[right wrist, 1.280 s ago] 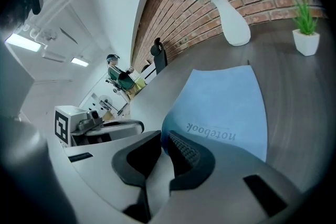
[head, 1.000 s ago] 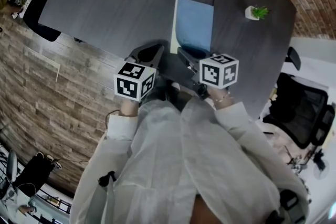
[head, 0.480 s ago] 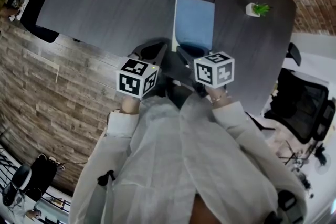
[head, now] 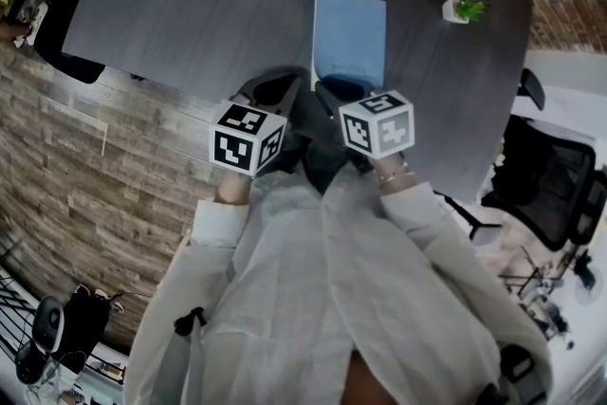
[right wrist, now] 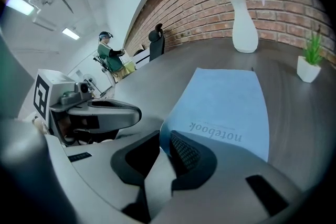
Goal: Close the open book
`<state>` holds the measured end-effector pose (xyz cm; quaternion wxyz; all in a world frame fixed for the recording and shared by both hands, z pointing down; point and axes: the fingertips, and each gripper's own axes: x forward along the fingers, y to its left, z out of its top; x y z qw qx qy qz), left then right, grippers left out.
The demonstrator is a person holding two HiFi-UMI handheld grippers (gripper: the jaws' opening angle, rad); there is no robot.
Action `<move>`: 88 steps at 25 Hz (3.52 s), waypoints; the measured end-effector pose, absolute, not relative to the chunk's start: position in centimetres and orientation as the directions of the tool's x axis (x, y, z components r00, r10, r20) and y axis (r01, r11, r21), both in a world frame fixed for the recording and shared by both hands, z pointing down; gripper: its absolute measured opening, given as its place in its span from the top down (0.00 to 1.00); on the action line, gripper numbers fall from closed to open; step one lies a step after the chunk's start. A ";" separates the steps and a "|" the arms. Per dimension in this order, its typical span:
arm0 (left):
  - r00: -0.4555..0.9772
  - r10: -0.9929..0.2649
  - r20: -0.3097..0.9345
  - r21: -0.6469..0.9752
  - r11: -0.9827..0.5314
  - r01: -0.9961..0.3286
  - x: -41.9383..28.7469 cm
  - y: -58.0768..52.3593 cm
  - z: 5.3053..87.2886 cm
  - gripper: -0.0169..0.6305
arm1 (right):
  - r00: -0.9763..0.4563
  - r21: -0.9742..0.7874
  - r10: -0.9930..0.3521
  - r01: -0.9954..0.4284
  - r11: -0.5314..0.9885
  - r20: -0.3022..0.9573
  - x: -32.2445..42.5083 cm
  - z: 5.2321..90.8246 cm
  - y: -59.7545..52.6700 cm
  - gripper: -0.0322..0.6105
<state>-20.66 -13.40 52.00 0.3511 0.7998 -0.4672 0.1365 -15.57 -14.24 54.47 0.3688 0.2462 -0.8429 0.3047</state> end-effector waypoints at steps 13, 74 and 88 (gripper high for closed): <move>0.551 -0.641 0.534 0.440 -0.346 -0.829 -19.8 -13.7 51.7 0.96 | -0.555 -0.220 -0.227 -0.623 0.750 0.800 -15.8 54.7 -13.8 0.84; 0.624 -0.721 0.300 0.338 -0.532 -0.777 -16.7 -16.3 37.9 0.96 | -0.784 -0.317 -0.567 -0.621 0.717 0.252 -10.5 34.9 -16.8 0.90; 0.544 -0.720 0.431 0.245 -0.486 -0.839 -16.4 -15.0 39.8 0.97 | -0.769 -0.306 -0.582 -0.639 0.706 0.265 -9.7 35.9 -15.1 0.93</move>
